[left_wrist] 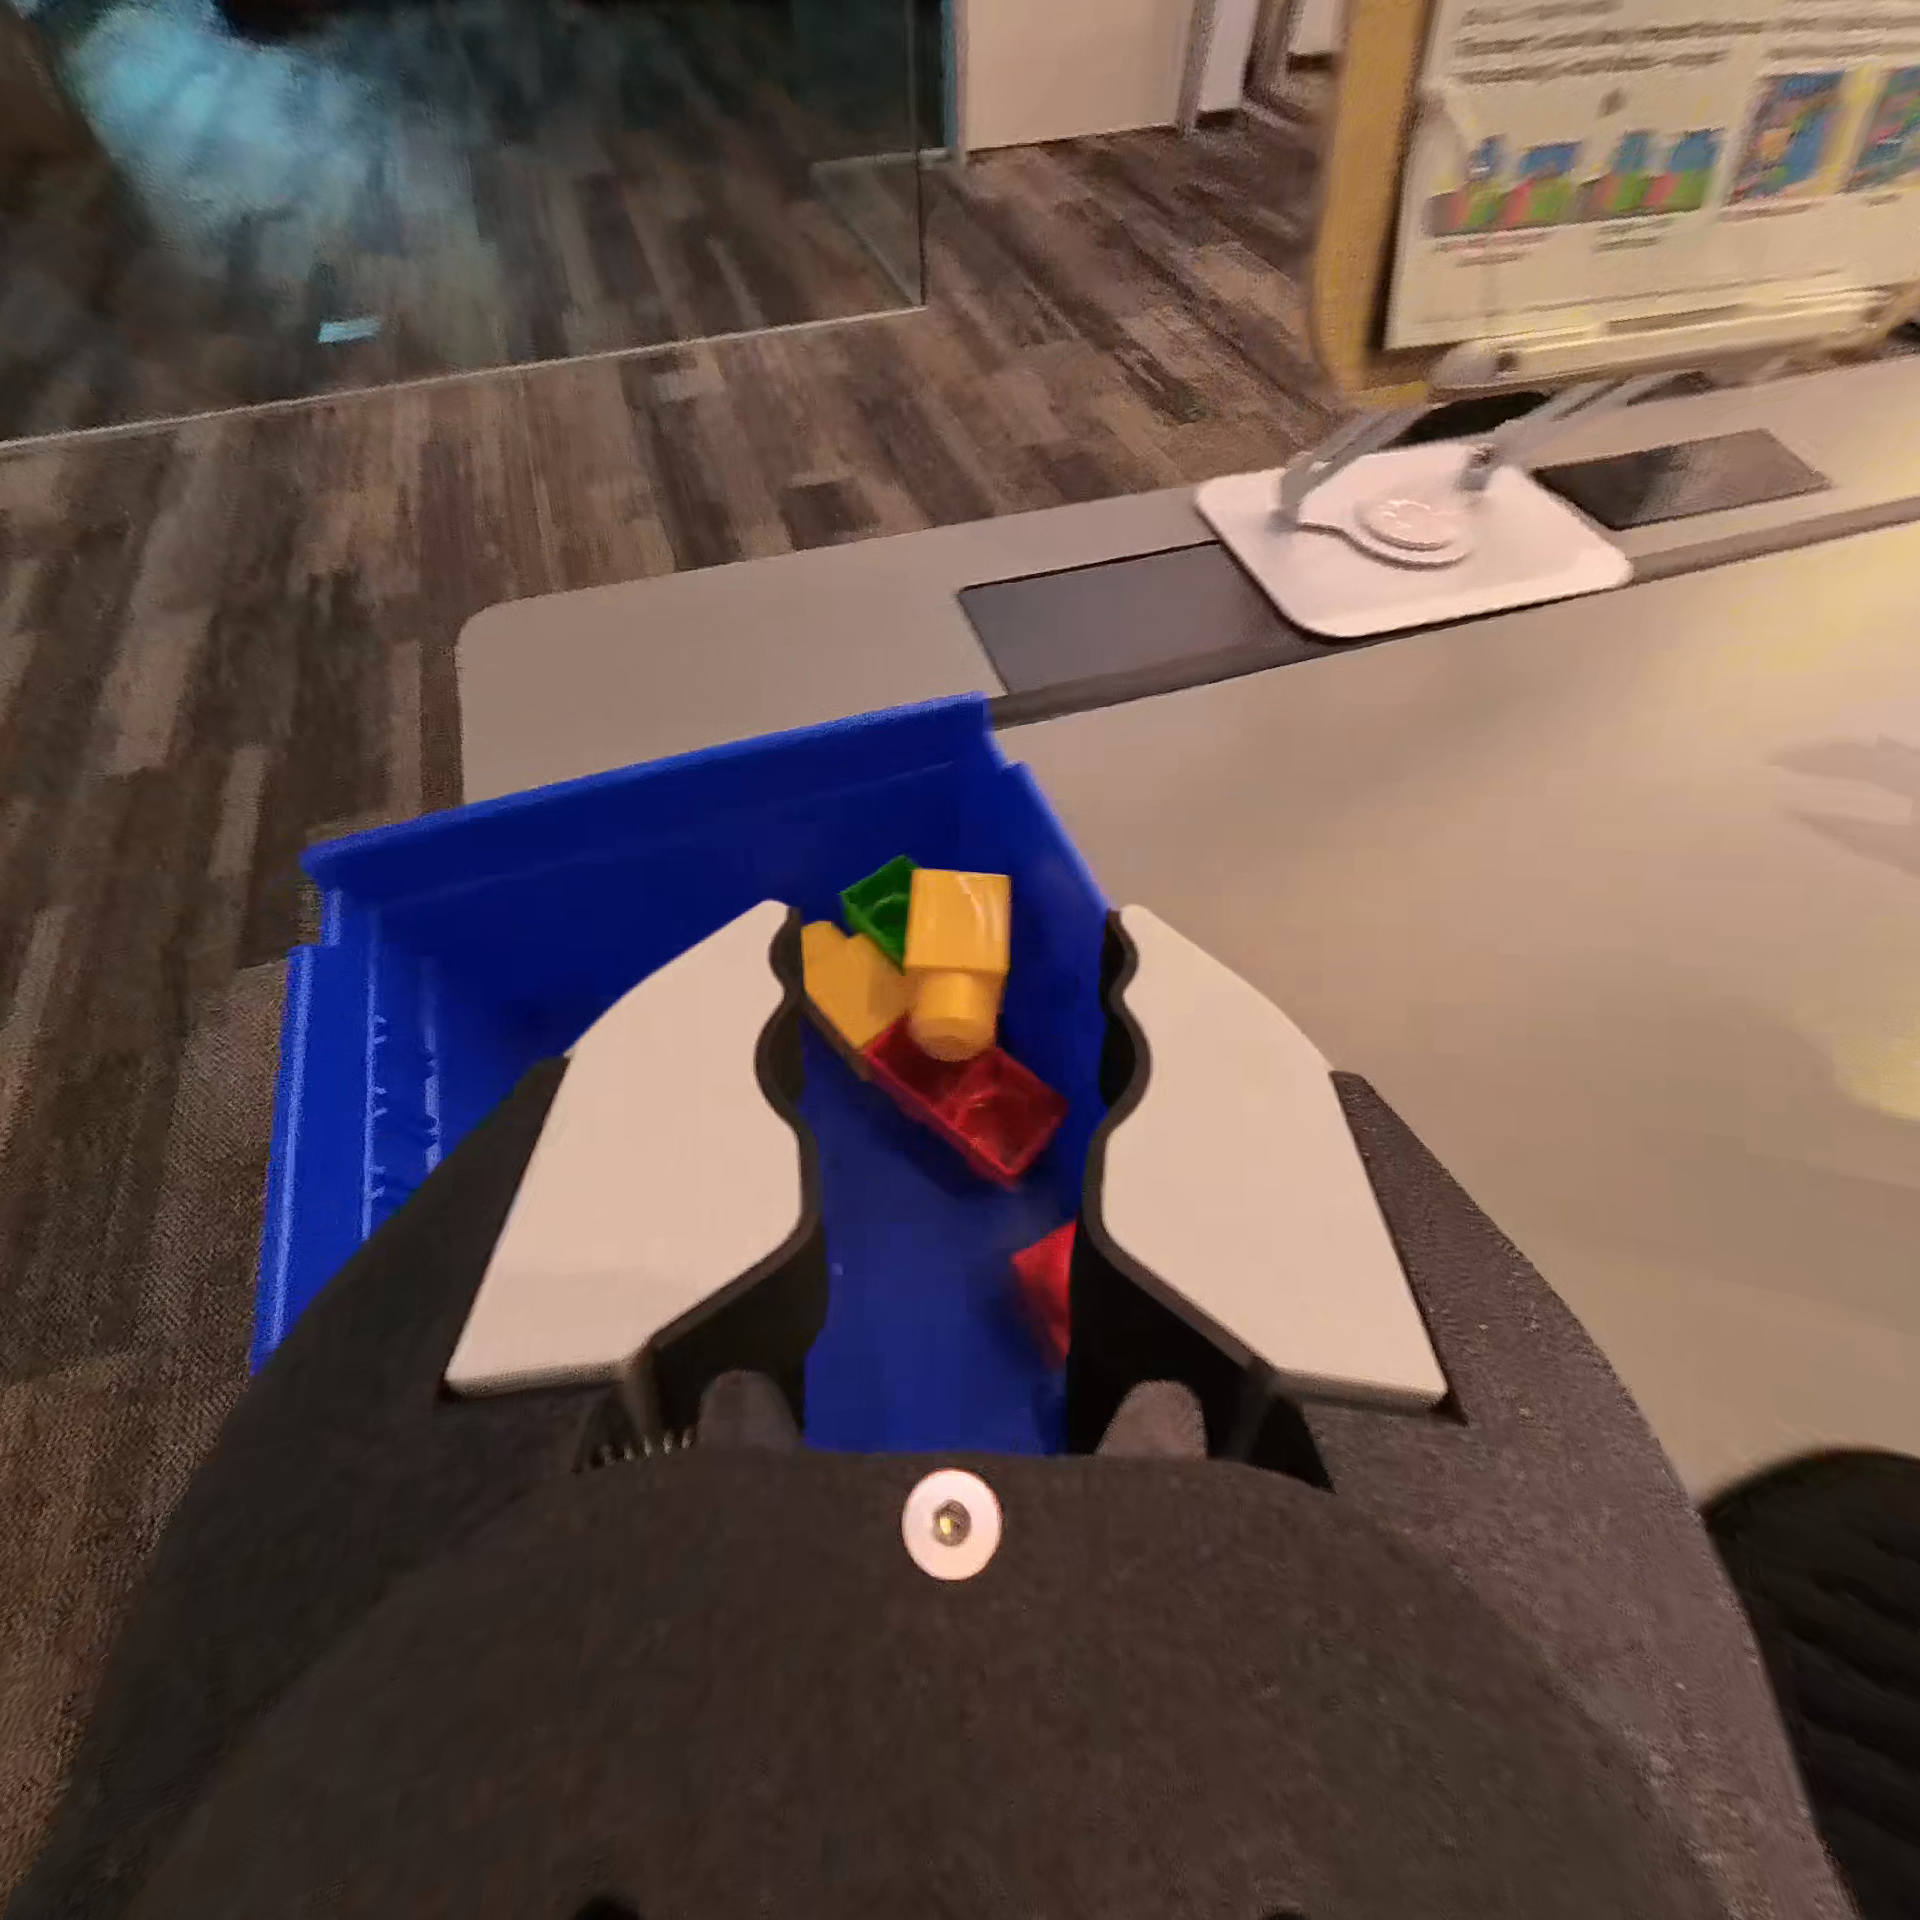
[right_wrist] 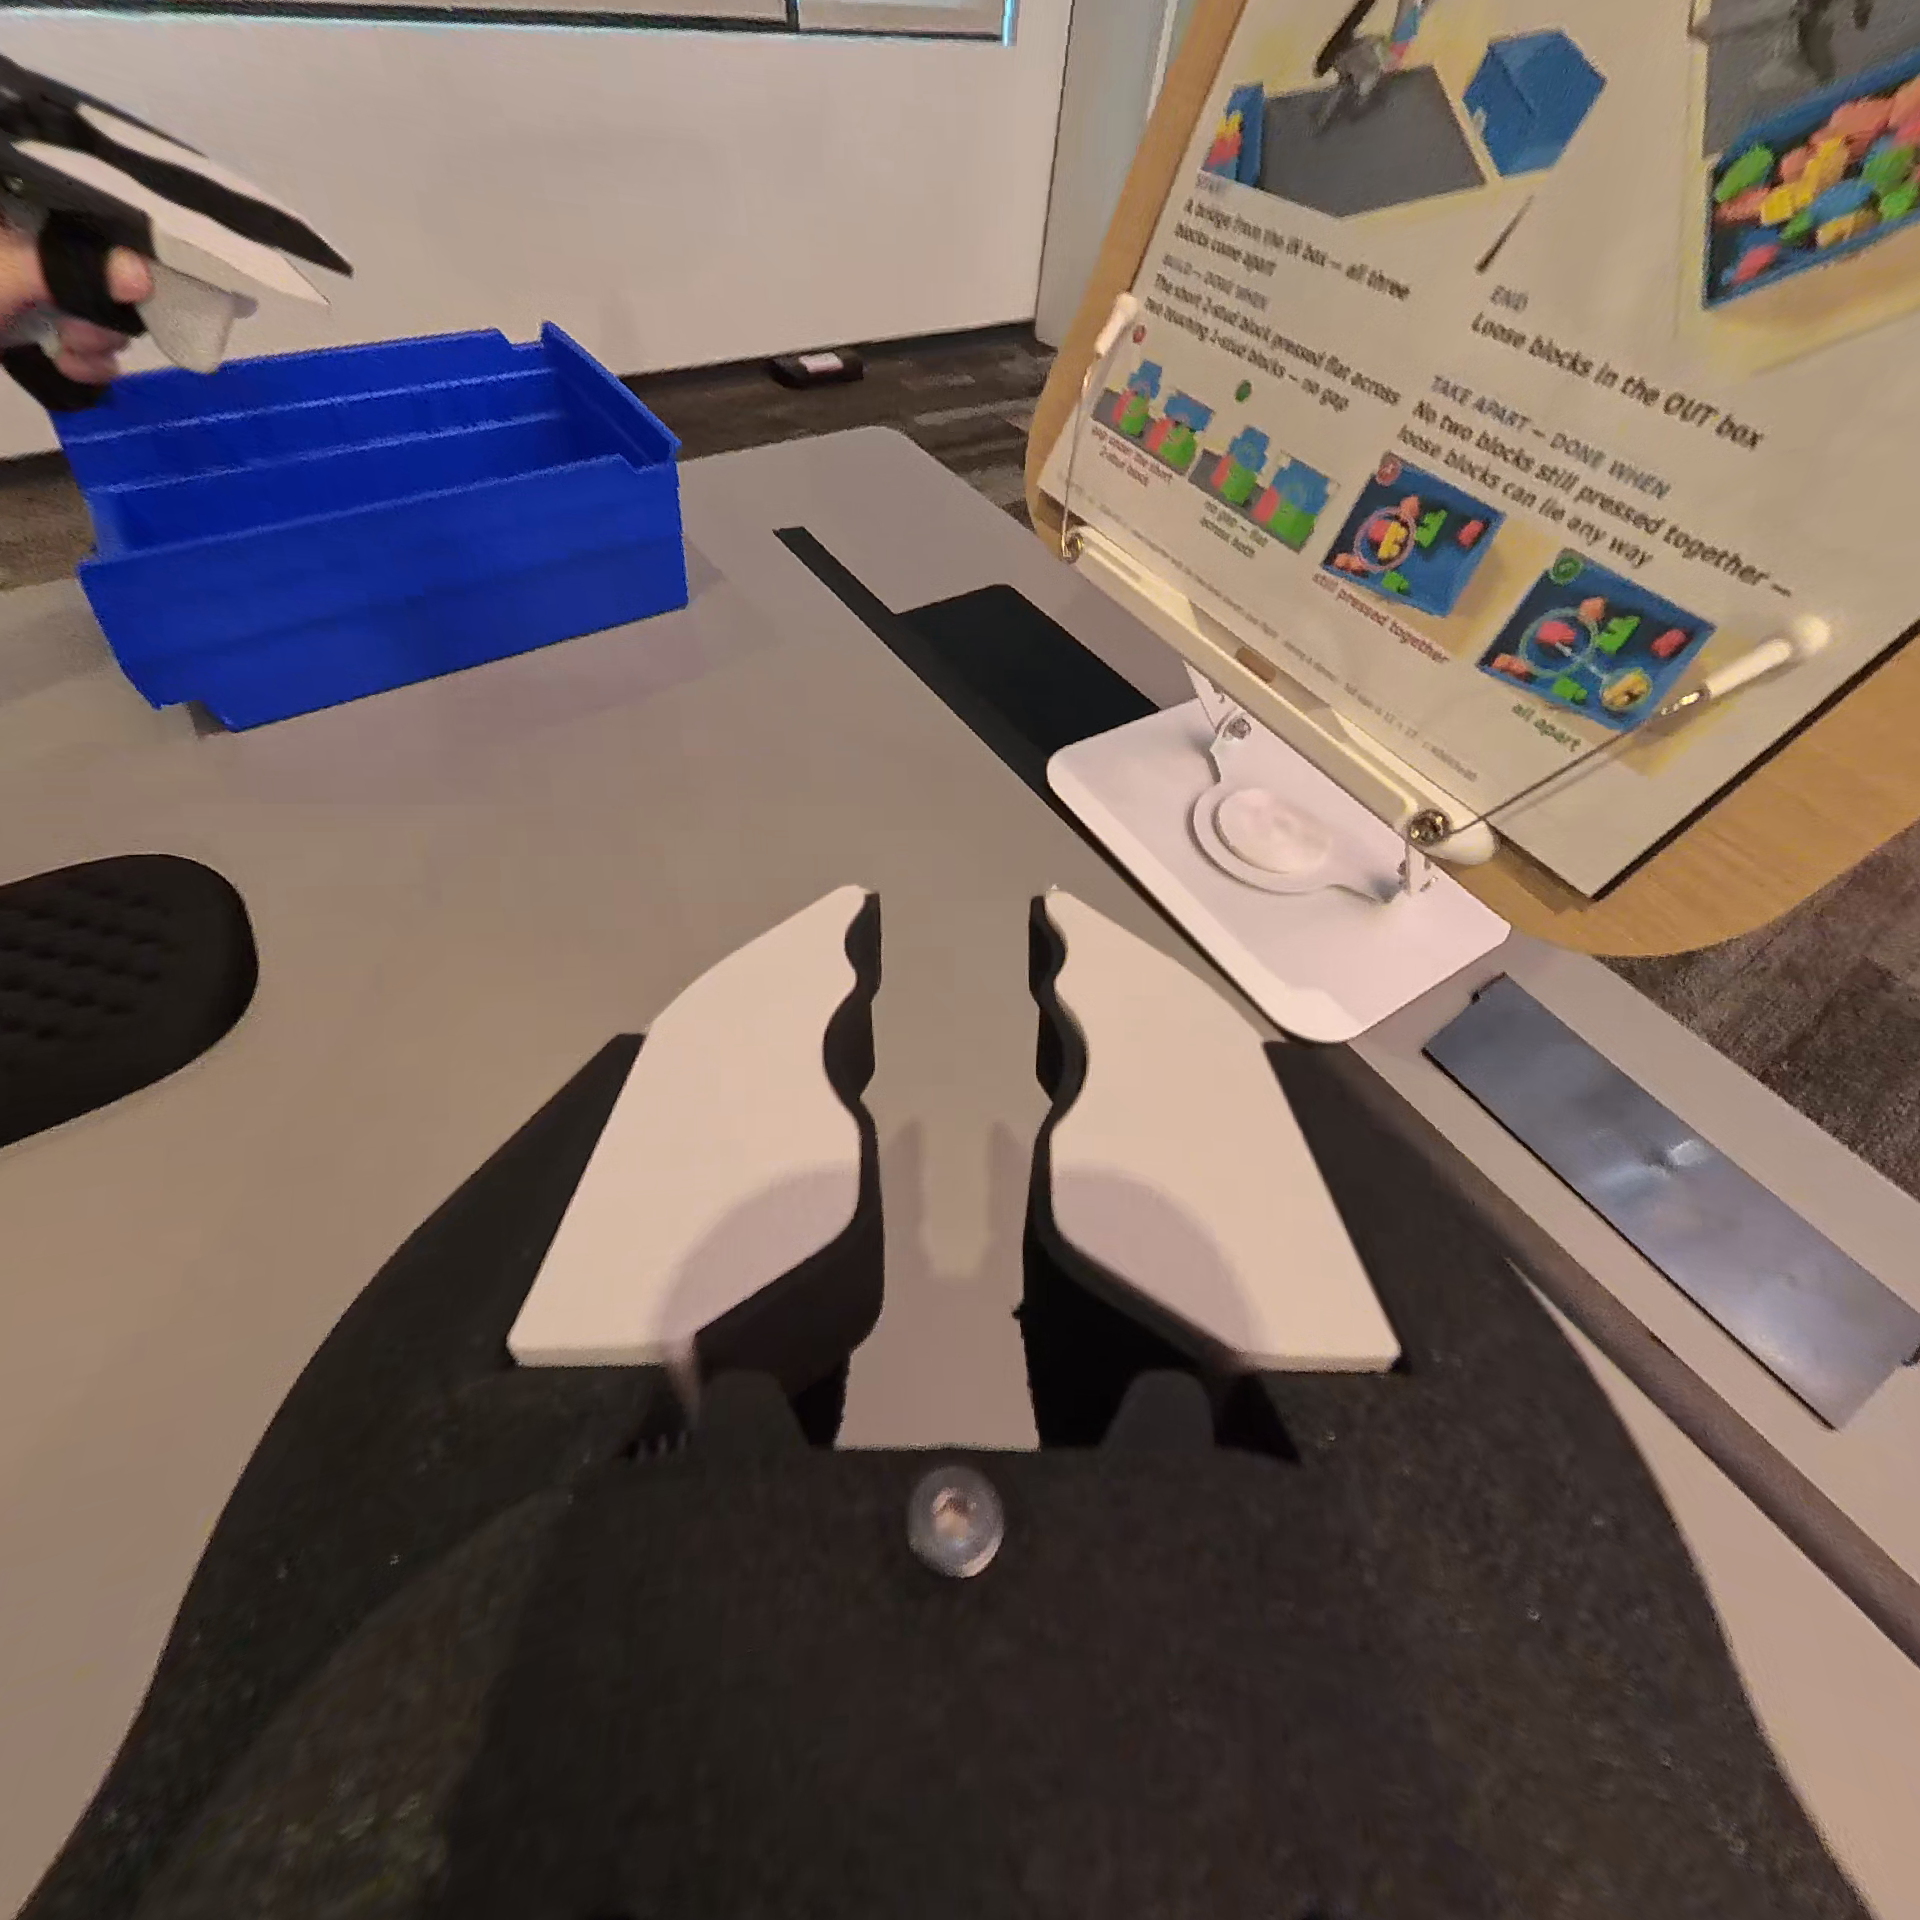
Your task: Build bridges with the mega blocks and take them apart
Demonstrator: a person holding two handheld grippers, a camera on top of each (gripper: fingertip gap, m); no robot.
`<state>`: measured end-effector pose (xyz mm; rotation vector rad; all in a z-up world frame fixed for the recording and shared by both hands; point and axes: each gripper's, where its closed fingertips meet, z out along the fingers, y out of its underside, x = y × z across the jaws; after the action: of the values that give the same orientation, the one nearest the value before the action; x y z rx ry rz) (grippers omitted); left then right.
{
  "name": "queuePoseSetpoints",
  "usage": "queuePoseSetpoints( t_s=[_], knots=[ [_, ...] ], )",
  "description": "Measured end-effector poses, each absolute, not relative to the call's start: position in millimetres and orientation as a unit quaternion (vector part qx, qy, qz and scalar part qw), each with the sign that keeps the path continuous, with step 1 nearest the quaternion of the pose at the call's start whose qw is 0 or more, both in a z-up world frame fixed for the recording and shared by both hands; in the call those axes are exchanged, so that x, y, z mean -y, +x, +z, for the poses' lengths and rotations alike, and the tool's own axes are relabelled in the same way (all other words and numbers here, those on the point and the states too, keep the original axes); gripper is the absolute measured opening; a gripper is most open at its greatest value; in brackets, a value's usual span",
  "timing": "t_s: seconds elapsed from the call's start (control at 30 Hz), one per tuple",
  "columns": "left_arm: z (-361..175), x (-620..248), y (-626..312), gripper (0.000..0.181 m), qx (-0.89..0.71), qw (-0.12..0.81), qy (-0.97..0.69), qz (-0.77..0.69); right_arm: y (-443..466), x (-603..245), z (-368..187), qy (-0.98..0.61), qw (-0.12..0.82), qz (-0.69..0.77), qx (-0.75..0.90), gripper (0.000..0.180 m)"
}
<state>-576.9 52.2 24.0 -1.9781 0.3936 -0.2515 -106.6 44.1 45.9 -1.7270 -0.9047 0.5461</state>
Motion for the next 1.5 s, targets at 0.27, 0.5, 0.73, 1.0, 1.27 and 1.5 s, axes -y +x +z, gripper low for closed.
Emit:
queuePoseSetpoints(
  t_s=[0.27, 0.5, 0.73, 1.0, 1.27, 1.5],
  knots=[
    [-55, -90, -565, 0.059, -0.185, 0.488, -0.843, -0.129, -85, -50, 38, -0.744, 0.526, 0.184, 0.368, 0.027],
    [-89, -104, -562, 0.051, -0.212, 0.443, -0.868, -0.078, -69, -54, 35, -0.753, 0.525, 0.18, 0.352, 0.027],
    [-85, -109, -570, 0.034, -0.208, 0.435, -0.873, -0.071, -60, -55, 34, -0.756, 0.525, 0.165, 0.353, 0.026],
    [5, -69, -533, 0.034, -0.36, 0.386, -0.849, 0.01, -86, -45, 44, -0.728, 0.534, 0.195, 0.384, 0.025],
    [-17, -19, -419, 0.034, -0.566, 0.162, -0.804, 0.079, -121, -35, 21, -0.712, 0.495, 0.158, 0.473, 0.025],
    [-72, -17, -376, 0.034, -0.618, 0.014, -0.776, 0.129, -139, -14, 45, -0.652, 0.521, 0.299, 0.461, 0.026]
  ],
)
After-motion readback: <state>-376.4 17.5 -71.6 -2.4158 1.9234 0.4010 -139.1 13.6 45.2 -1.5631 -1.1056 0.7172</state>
